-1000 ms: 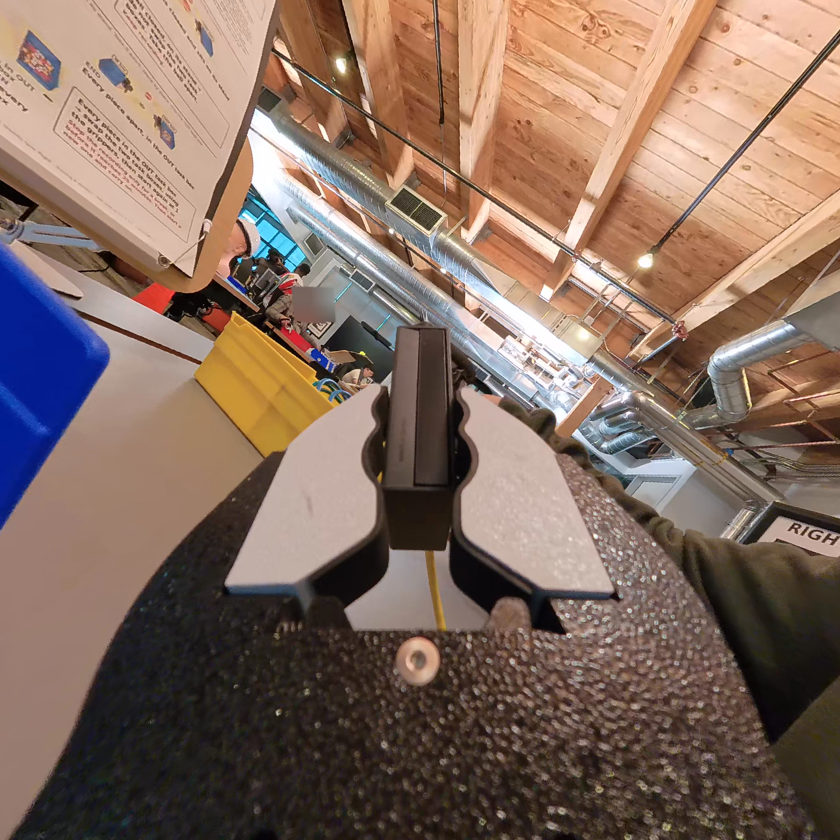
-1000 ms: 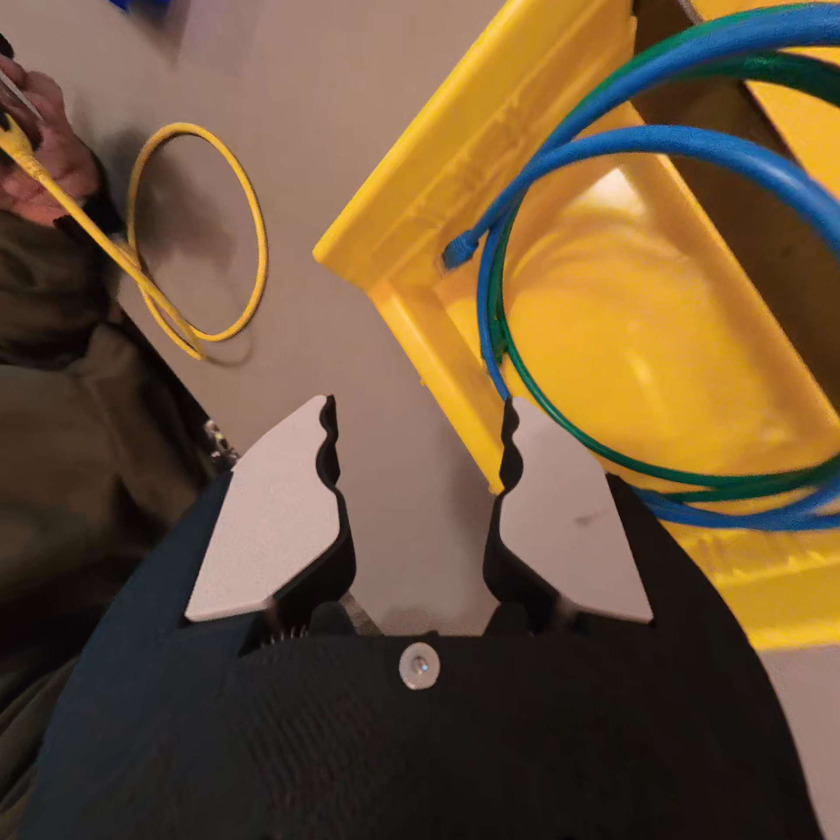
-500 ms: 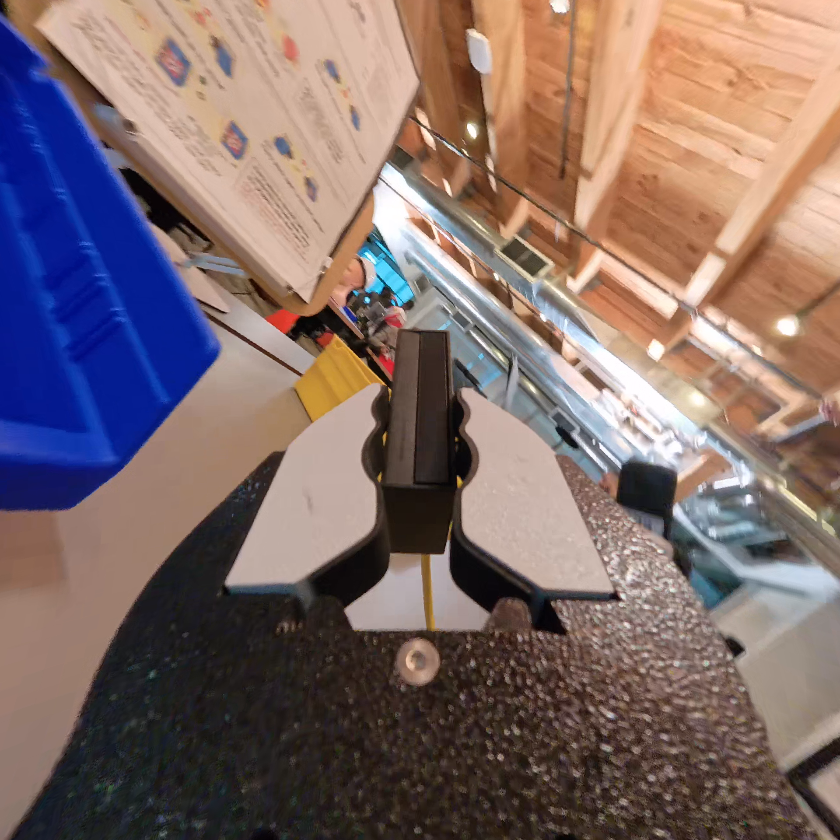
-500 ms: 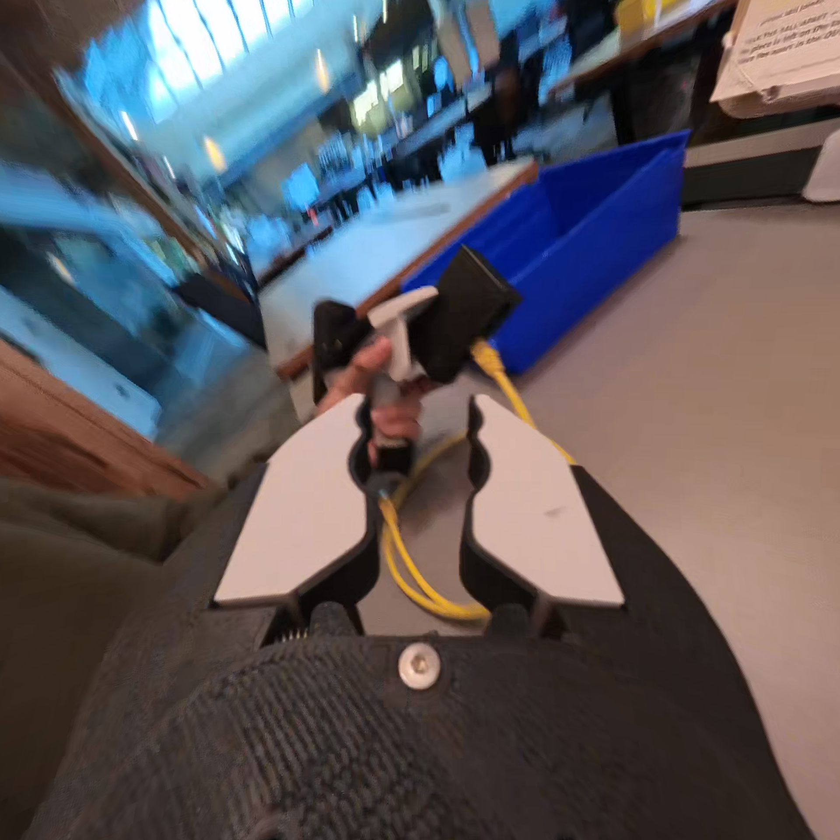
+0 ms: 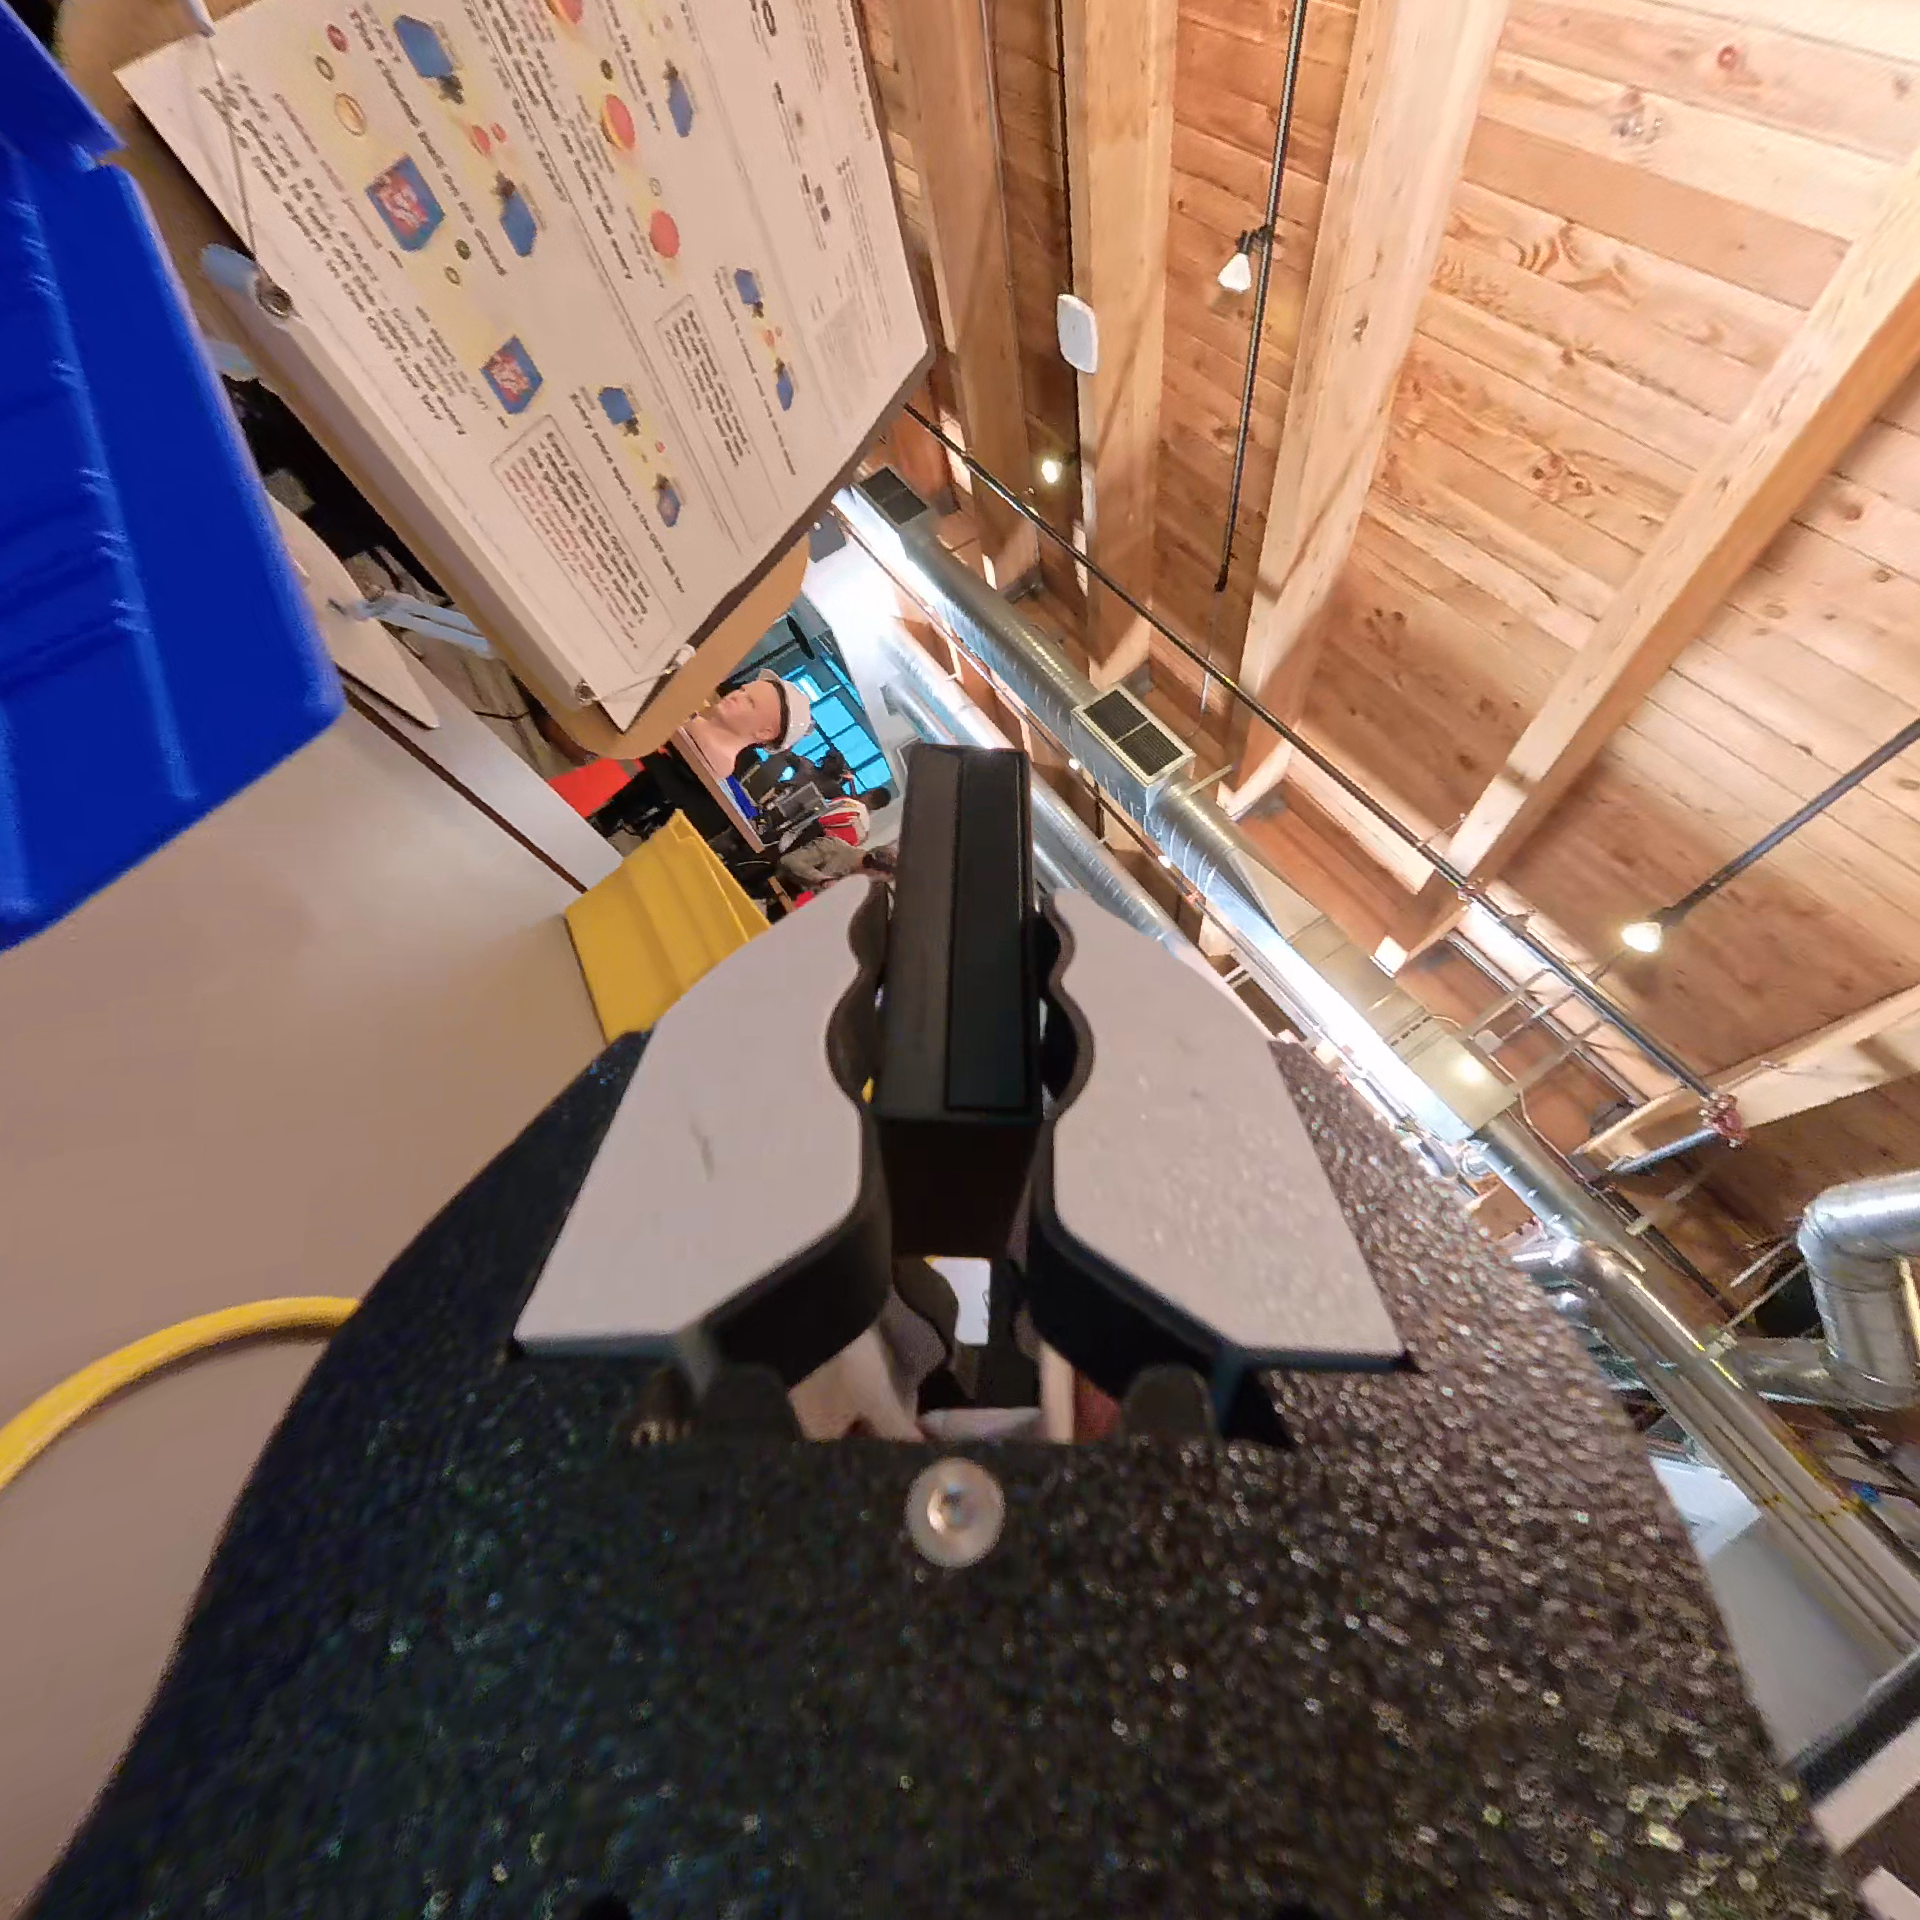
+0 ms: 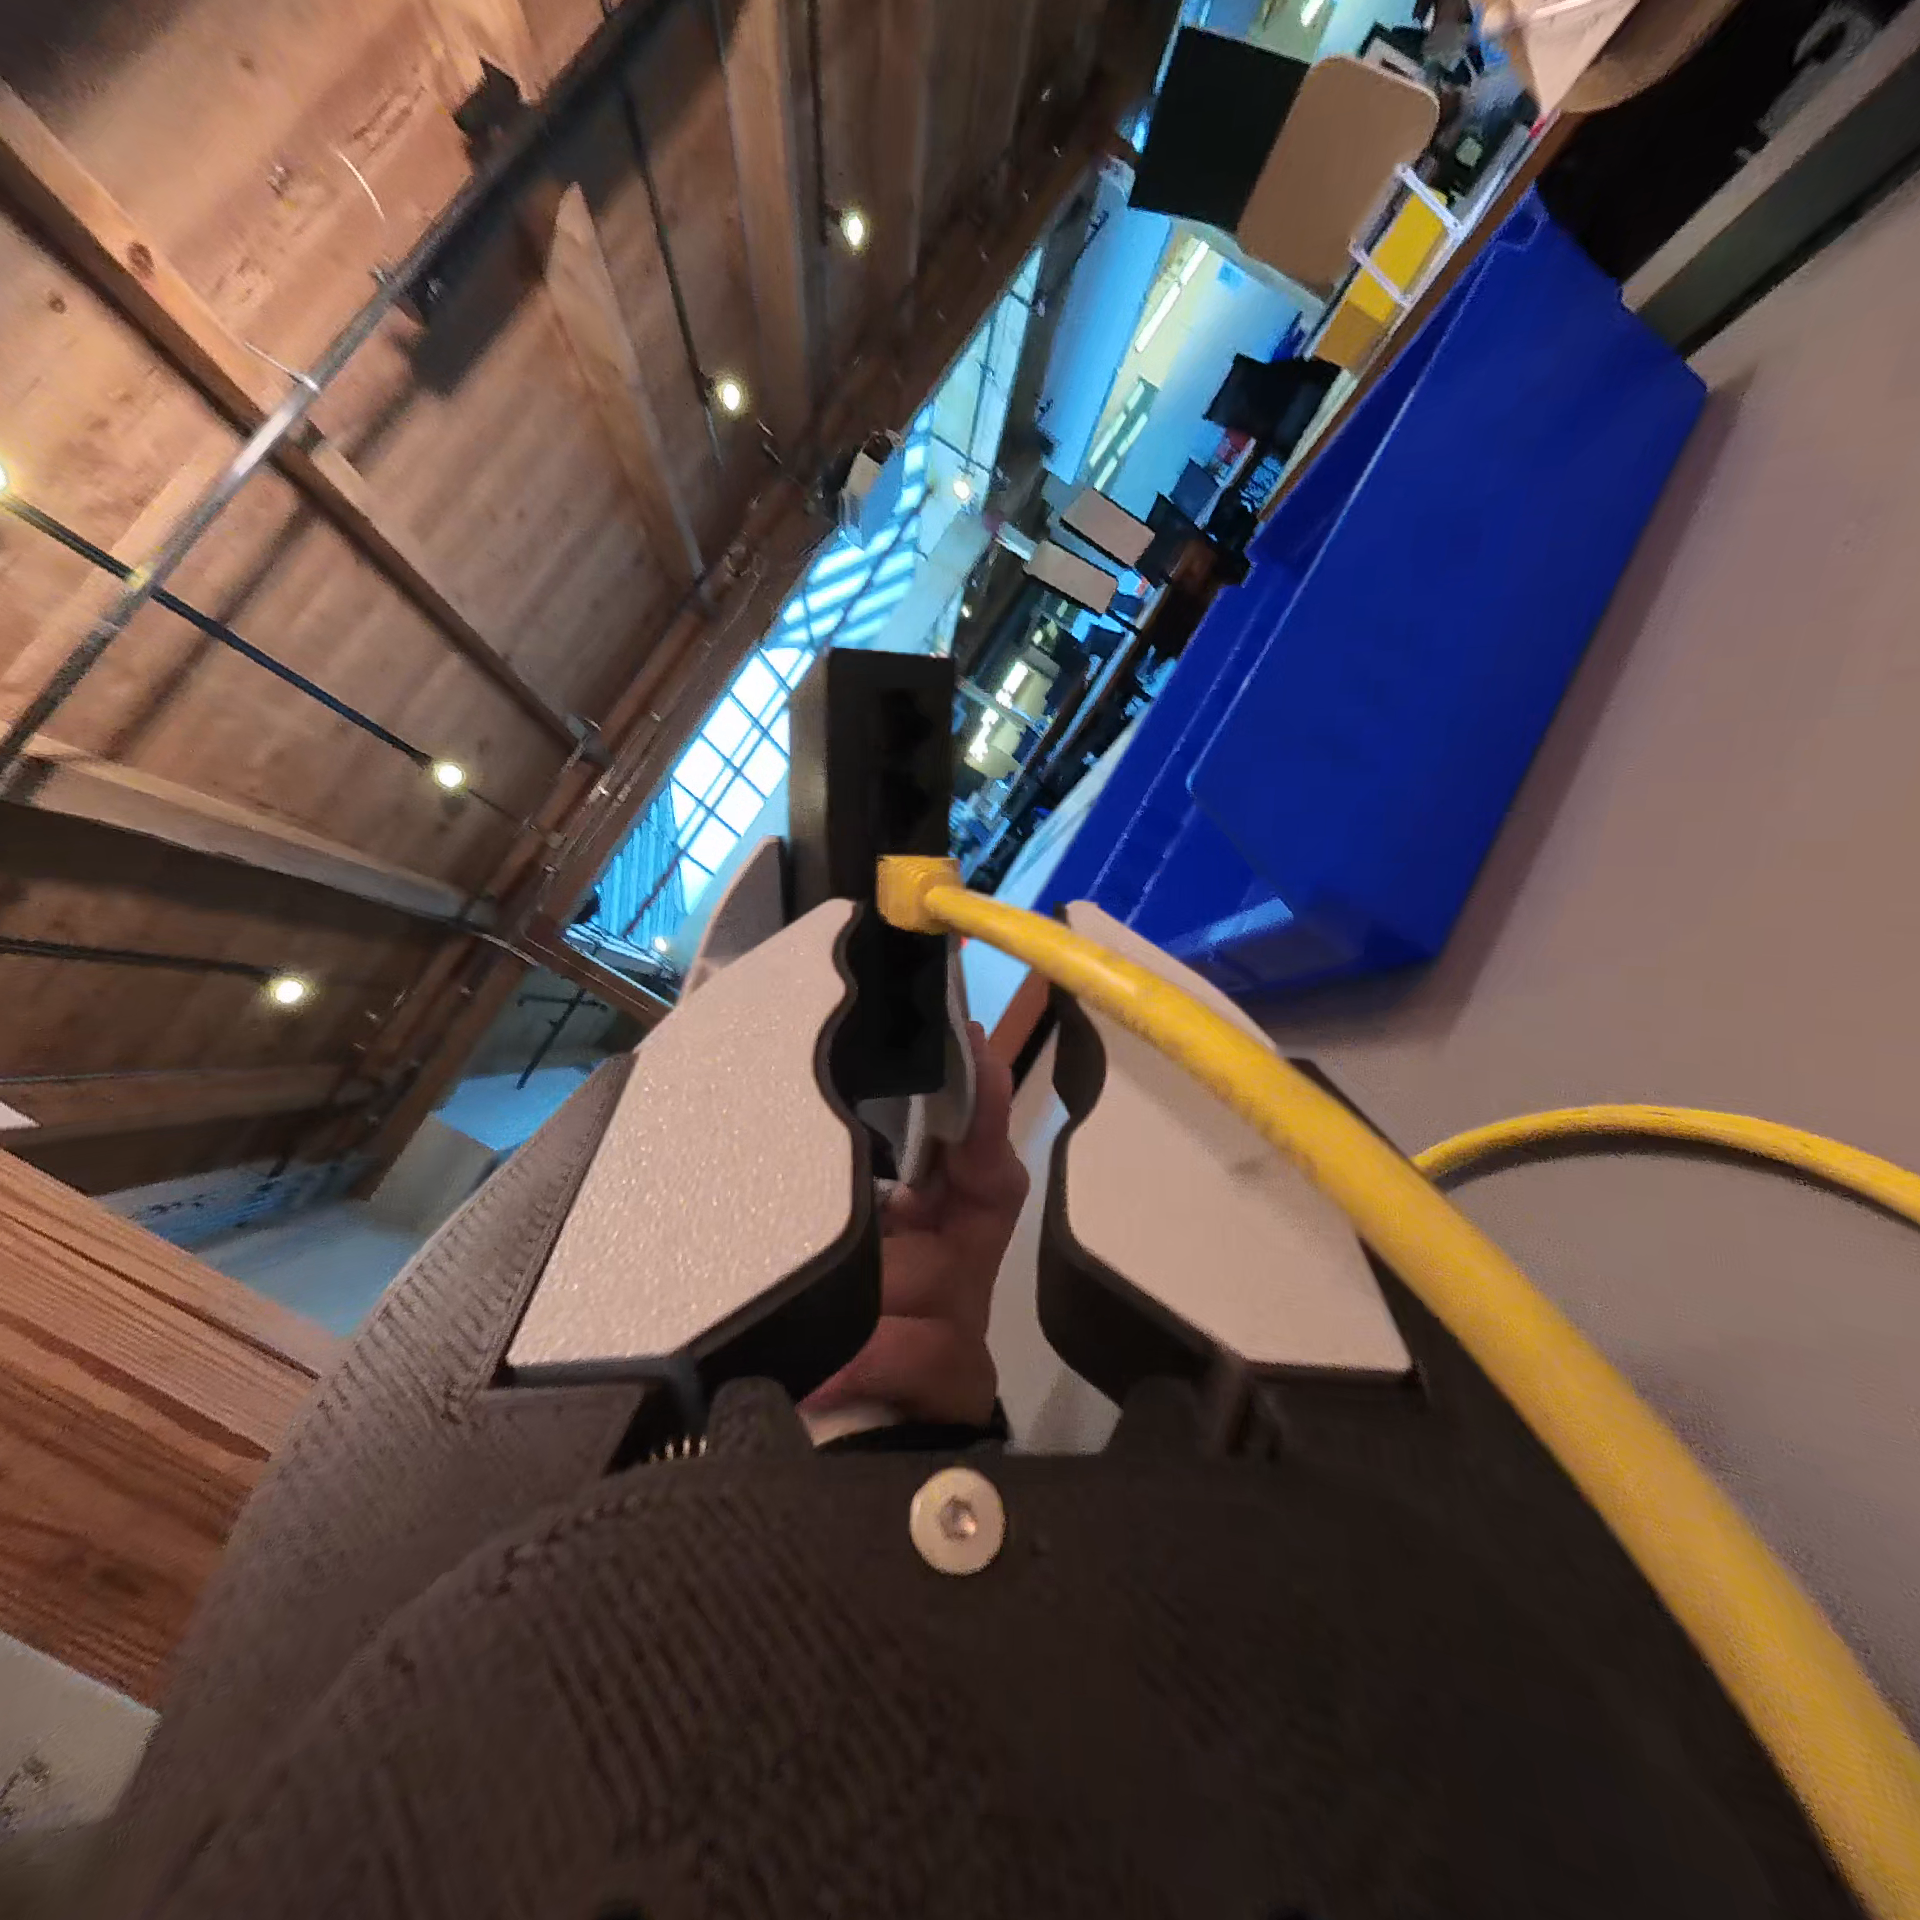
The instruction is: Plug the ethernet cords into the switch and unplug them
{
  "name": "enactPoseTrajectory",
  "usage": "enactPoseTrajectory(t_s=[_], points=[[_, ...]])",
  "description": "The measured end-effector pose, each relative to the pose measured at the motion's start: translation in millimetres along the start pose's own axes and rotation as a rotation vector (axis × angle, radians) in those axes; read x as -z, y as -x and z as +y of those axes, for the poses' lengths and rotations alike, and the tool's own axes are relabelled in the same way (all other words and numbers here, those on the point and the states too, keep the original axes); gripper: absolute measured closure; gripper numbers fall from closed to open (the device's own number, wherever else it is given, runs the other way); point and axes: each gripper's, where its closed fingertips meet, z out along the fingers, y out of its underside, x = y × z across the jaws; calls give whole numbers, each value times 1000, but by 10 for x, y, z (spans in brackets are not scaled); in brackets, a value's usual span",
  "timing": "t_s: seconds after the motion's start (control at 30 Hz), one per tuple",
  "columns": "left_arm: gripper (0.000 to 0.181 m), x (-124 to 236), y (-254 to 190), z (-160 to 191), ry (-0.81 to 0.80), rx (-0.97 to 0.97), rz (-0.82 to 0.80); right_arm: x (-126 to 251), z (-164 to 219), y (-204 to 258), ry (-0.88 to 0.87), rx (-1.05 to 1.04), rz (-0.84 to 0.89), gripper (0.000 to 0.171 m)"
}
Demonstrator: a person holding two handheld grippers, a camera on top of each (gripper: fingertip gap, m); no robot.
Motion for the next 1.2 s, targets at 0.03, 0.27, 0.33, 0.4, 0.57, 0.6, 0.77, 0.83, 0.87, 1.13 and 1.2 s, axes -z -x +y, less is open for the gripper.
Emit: enactPoseTrajectory(t_s=[0.03,0.27,0.33,0.4,0.57,0.6,0.77,0.83,0.87,1.13,1.2], points=[[155,5,-22,12,-1,2,4,-19,3,19,12,11,-10,145],[147,-9,-206,201,263,-210,185,65,-174,194,83,41,-76,157],[121,33,-272,267,369,-481,244,136,-164,189,162,36,-65,159],[93,93,-232,329,442,-842,240,216,-148,157,212,47,-39,157],[76,254,76,620,657,-1416,214,346,-26,95,319,-1,-38,154],[75,252,106,638,658,-1467,207,370,39,77,363,-2,-35,153],[63,283,168,796,727,-1485,225,444,230,42,470,13,-33,154],[61,275,190,837,733,-1507,215,453,270,21,495,16,-19,156],[60,250,185,831,712,-1516,199,447,265,27,485,14,-21,156],[60,284,144,911,667,-1625,305,562,331,34,579,13,-46,157],[60,292,129,935,676,-1633,316,587,335,35,595,18,-48,157]])
